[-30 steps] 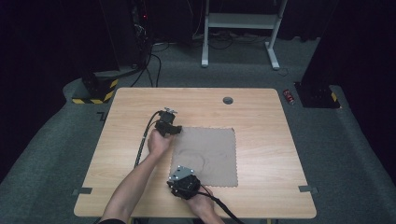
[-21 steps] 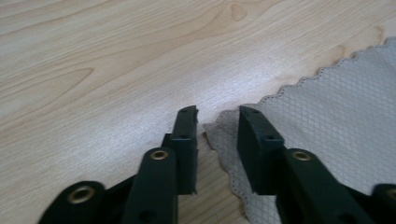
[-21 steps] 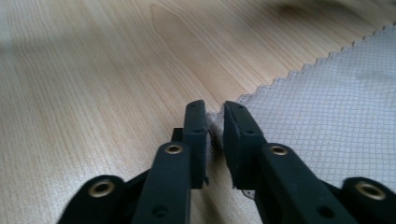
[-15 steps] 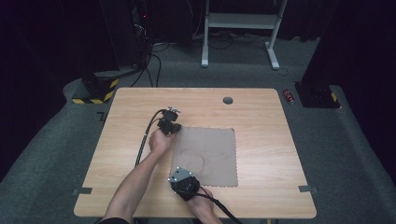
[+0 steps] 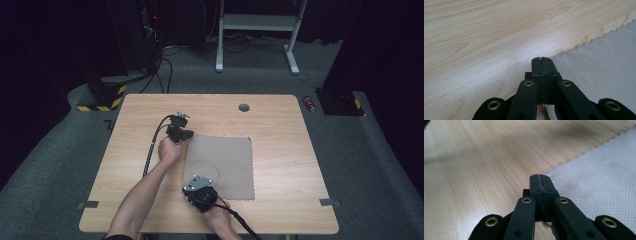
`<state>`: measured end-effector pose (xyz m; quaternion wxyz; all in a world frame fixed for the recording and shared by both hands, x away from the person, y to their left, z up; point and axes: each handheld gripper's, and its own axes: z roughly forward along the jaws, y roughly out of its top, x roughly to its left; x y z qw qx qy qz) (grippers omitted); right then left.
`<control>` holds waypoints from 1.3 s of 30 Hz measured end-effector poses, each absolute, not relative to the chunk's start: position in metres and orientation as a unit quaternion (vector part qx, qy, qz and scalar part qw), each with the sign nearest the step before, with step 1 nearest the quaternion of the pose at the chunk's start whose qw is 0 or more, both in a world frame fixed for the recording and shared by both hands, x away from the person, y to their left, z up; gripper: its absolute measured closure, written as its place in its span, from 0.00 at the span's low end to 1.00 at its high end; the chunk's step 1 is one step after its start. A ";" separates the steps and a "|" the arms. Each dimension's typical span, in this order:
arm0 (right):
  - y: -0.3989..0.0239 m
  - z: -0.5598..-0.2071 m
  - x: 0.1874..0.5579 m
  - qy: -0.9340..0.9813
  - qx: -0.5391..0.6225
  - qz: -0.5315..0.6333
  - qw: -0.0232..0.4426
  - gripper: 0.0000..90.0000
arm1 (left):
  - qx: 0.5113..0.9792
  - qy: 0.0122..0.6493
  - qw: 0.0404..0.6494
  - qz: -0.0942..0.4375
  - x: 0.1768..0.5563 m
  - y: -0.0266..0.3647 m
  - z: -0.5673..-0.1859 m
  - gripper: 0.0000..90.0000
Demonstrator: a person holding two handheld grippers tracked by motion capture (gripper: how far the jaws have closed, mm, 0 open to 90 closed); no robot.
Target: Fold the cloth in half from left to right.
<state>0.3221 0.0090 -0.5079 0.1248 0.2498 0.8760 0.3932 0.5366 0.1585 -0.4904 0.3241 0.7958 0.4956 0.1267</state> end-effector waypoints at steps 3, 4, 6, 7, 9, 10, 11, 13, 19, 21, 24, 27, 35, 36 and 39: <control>0.011 -0.504 0.320 0.877 0.243 0.395 0.126 1.00 | 0.796 0.495 0.325 0.127 0.536 0.162 -0.488 0.99; 0.011 -0.503 0.320 0.877 0.242 0.396 0.126 1.00 | 0.795 0.496 0.325 0.127 0.536 0.163 -0.487 0.99; 0.011 -0.501 0.320 0.877 0.239 0.398 0.125 1.00 | 0.794 0.497 0.325 0.126 0.535 0.165 -0.486 0.99; 0.012 -0.500 0.319 0.876 0.240 0.401 0.123 1.00 | 0.794 0.498 0.325 0.125 0.535 0.167 -0.485 0.99; 0.012 -0.498 0.319 0.875 0.236 0.404 0.122 1.00 | 0.794 0.498 0.324 0.127 0.534 0.170 -0.483 0.99; 0.012 -0.496 0.319 0.875 0.236 0.405 0.122 1.00 | 0.794 0.498 0.325 0.125 0.534 0.172 -0.482 0.99; 0.013 -0.495 0.318 0.875 0.234 0.407 0.120 1.00 | 0.793 0.499 0.326 0.126 0.533 0.173 -0.480 0.99; 0.013 -0.494 0.318 0.874 0.233 0.410 0.115 1.00 | 0.794 0.497 0.326 0.131 0.530 0.176 -0.477 0.99; 0.018 -0.487 0.317 0.872 0.220 0.423 0.109 1.00 | 0.795 0.492 0.322 0.148 0.523 0.188 -0.466 0.99; 0.020 -0.483 0.316 0.870 0.217 0.430 0.106 1.00 | 0.793 0.496 0.320 0.152 0.520 0.197 -0.463 0.99; 0.023 -0.478 0.315 0.868 0.210 0.438 0.108 1.00 | 0.789 0.504 0.316 0.154 0.518 0.207 -0.460 0.99; 0.020 -0.477 0.315 0.866 0.212 0.441 0.108 1.00 | 0.788 0.505 0.314 0.157 0.517 0.207 -0.460 0.99; -0.006 -0.485 0.316 0.862 0.240 0.431 0.113 1.00 | 0.802 0.485 0.312 0.153 0.521 0.178 -0.466 0.99; -0.008 -0.486 0.316 0.861 0.246 0.431 0.113 1.00 | 0.804 0.484 0.312 0.150 0.521 0.174 -0.468 0.99; -0.021 -0.491 0.316 0.859 0.257 0.428 0.116 1.00 | 0.807 0.481 0.310 0.144 0.522 0.167 -0.473 0.99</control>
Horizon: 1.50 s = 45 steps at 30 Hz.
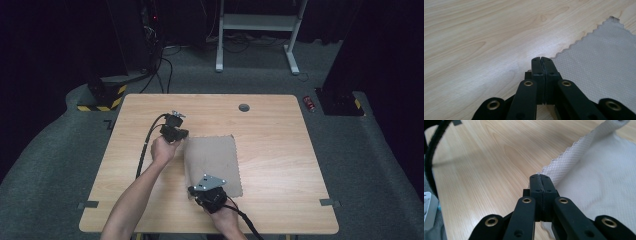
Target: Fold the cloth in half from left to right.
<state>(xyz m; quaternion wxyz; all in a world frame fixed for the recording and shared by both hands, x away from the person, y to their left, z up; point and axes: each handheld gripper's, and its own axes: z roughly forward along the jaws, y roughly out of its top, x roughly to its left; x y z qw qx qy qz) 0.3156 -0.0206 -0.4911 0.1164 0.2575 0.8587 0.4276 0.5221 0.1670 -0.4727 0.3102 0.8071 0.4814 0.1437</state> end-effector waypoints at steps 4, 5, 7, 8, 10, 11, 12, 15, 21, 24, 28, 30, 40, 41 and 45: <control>-0.032 -0.495 0.315 0.857 0.271 0.422 0.119 1.00 | 0.804 0.483 0.319 0.136 0.524 0.161 -0.476 0.99; -0.035 -0.496 0.315 0.855 0.275 0.422 0.120 1.00 | 0.804 0.482 0.321 0.134 0.525 0.160 -0.476 0.99; -0.040 -0.497 0.314 0.854 0.281 0.420 0.122 1.00 | 0.804 0.483 0.321 0.129 0.527 0.157 -0.477 0.99; -0.042 -0.498 0.314 0.854 0.283 0.419 0.123 1.00 | 0.807 0.480 0.318 0.129 0.529 0.155 -0.478 0.99; -0.046 -0.500 0.313 0.853 0.290 0.417 0.124 1.00 | 0.809 0.477 0.318 0.128 0.530 0.150 -0.479 0.99; -0.047 -0.500 0.313 0.853 0.292 0.414 0.124 1.00 | 0.811 0.474 0.319 0.126 0.531 0.145 -0.480 0.99; -0.050 -0.501 0.313 0.852 0.294 0.415 0.125 1.00 | 0.812 0.472 0.319 0.126 0.531 0.143 -0.480 0.99; -0.055 -0.502 0.312 0.850 0.299 0.414 0.127 1.00 | 0.817 0.465 0.319 0.123 0.532 0.135 -0.480 0.99; -0.068 -0.503 0.310 0.845 0.312 0.414 0.132 1.00 | 0.822 0.456 0.318 0.125 0.534 0.120 -0.480 0.99; -0.076 -0.505 0.309 0.841 0.320 0.415 0.134 1.00 | 0.824 0.454 0.315 0.127 0.535 0.113 -0.482 0.99; -0.082 -0.508 0.308 0.840 0.326 0.412 0.135 1.00 | 0.826 0.449 0.316 0.124 0.537 0.102 -0.482 0.99; -0.086 -0.509 0.308 0.839 0.330 0.411 0.138 1.00 | 0.832 0.440 0.314 0.125 0.538 0.095 -0.480 0.99; -0.106 -0.509 0.304 0.830 0.350 0.406 0.150 1.00 | 0.837 0.426 0.319 0.125 0.541 0.072 -0.481 0.99; -0.107 -0.509 0.304 0.829 0.353 0.406 0.151 1.00 | 0.837 0.426 0.319 0.123 0.541 0.070 -0.481 0.99; -0.114 -0.508 0.304 0.825 0.361 0.406 0.155 1.00 | 0.842 0.419 0.317 0.124 0.543 0.062 -0.481 0.99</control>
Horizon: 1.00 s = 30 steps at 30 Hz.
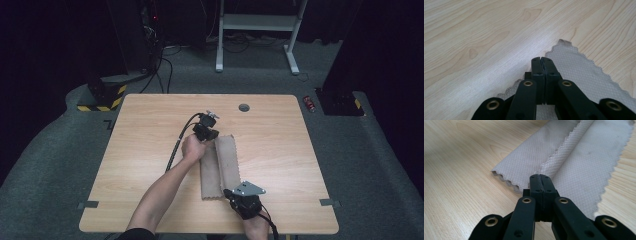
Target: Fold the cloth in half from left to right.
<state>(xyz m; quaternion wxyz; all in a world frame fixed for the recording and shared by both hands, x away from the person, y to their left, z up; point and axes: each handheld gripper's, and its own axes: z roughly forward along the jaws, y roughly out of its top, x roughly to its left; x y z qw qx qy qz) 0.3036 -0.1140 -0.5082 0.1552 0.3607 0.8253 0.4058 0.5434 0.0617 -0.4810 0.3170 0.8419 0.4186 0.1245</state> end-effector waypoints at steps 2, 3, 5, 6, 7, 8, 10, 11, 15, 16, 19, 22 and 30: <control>-0.117 -0.508 0.303 0.824 0.363 0.405 0.157 1.00 | 0.846 0.411 0.316 0.125 0.544 0.056 -0.480 0.99; -0.119 -0.508 0.303 0.825 0.362 0.404 0.160 1.00 | 0.846 0.409 0.318 0.127 0.544 0.053 -0.479 0.99; -0.122 -0.508 0.302 0.822 0.367 0.404 0.161 1.00 | 0.848 0.404 0.318 0.127 0.544 0.047 -0.477 0.99; -0.124 -0.508 0.302 0.822 0.368 0.403 0.161 1.00 | 0.848 0.404 0.318 0.127 0.544 0.045 -0.477 0.99; -0.125 -0.508 0.302 0.822 0.370 0.403 0.161 1.00 | 0.850 0.402 0.318 0.126 0.544 0.042 -0.476 0.99; -0.127 -0.509 0.301 0.821 0.372 0.402 0.162 1.00 | 0.850 0.400 0.318 0.126 0.545 0.040 -0.477 0.99; -0.130 -0.509 0.301 0.820 0.374 0.401 0.164 1.00 | 0.851 0.400 0.317 0.126 0.545 0.036 -0.478 0.99; -0.132 -0.509 0.301 0.819 0.377 0.401 0.164 1.00 | 0.851 0.400 0.316 0.126 0.545 0.034 -0.479 0.99; -0.136 -0.509 0.300 0.816 0.382 0.400 0.167 1.00 | 0.853 0.397 0.315 0.125 0.546 0.029 -0.481 0.99; -0.137 -0.510 0.300 0.816 0.383 0.400 0.167 1.00 | 0.853 0.397 0.315 0.124 0.547 0.028 -0.481 0.99; -0.139 -0.510 0.300 0.815 0.386 0.397 0.168 1.00 | 0.854 0.395 0.315 0.123 0.547 0.023 -0.482 0.99; -0.141 -0.511 0.300 0.815 0.389 0.396 0.167 1.00 | 0.855 0.393 0.313 0.125 0.547 0.019 -0.484 0.99; -0.148 -0.514 0.302 0.811 0.400 0.394 0.164 0.97 | 0.857 0.395 0.306 0.125 0.549 0.014 -0.490 0.92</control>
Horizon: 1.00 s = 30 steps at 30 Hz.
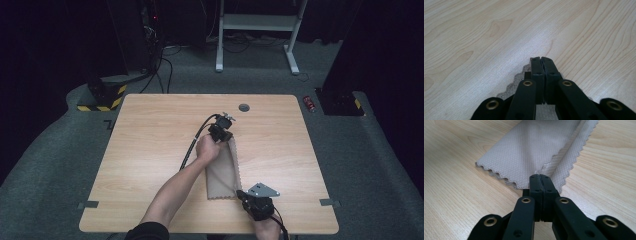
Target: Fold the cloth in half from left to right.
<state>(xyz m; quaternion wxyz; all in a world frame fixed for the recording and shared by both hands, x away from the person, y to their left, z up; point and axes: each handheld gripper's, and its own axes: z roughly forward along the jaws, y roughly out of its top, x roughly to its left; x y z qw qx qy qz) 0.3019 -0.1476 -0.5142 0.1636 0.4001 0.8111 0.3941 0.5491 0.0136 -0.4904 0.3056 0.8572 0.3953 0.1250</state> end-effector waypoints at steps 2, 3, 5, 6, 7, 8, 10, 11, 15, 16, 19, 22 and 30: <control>-0.150 -0.515 0.303 0.811 0.405 0.391 0.159 0.90 | 0.851 0.405 0.310 0.129 0.549 0.014 -0.489 0.78; -0.151 -0.514 0.302 0.807 0.408 0.394 0.162 0.88 | 0.846 0.407 0.316 0.135 0.548 0.016 -0.486 0.71; -0.156 -0.511 0.300 0.798 0.415 0.401 0.173 0.85 | 0.837 0.411 0.331 0.146 0.544 0.020 -0.478 0.64; -0.158 -0.509 0.299 0.793 0.419 0.405 0.178 0.84 | 0.832 0.412 0.339 0.150 0.542 0.023 -0.473 0.62; -0.161 -0.508 0.300 0.788 0.422 0.409 0.181 0.83 | 0.828 0.414 0.345 0.154 0.539 0.028 -0.469 0.60; -0.163 -0.507 0.301 0.786 0.425 0.410 0.181 0.82 | 0.825 0.416 0.351 0.154 0.536 0.032 -0.465 0.59; -0.165 -0.506 0.306 0.788 0.425 0.406 0.181 0.80 | 0.820 0.420 0.356 0.154 0.526 0.047 -0.459 0.57; -0.165 -0.506 0.310 0.793 0.422 0.401 0.181 0.80 | 0.817 0.426 0.360 0.149 0.522 0.051 -0.459 0.55; -0.164 -0.508 0.319 0.803 0.414 0.391 0.178 0.78 | 0.818 0.432 0.353 0.138 0.496 0.074 -0.469 0.52; -0.163 -0.509 0.320 0.807 0.412 0.384 0.179 0.78 | 0.820 0.432 0.348 0.137 0.490 0.078 -0.472 0.52; -0.166 -0.515 0.323 0.815 0.408 0.369 0.180 0.77 | 0.827 0.429 0.340 0.128 0.465 0.090 -0.483 0.50; -0.171 -0.519 0.323 0.818 0.413 0.360 0.177 0.77 | 0.830 0.422 0.347 0.110 0.440 0.096 -0.490 0.48; -0.176 -0.519 0.321 0.817 0.413 0.360 0.180 0.76 | 0.839 0.393 0.351 0.136 0.392 0.090 -0.497 0.46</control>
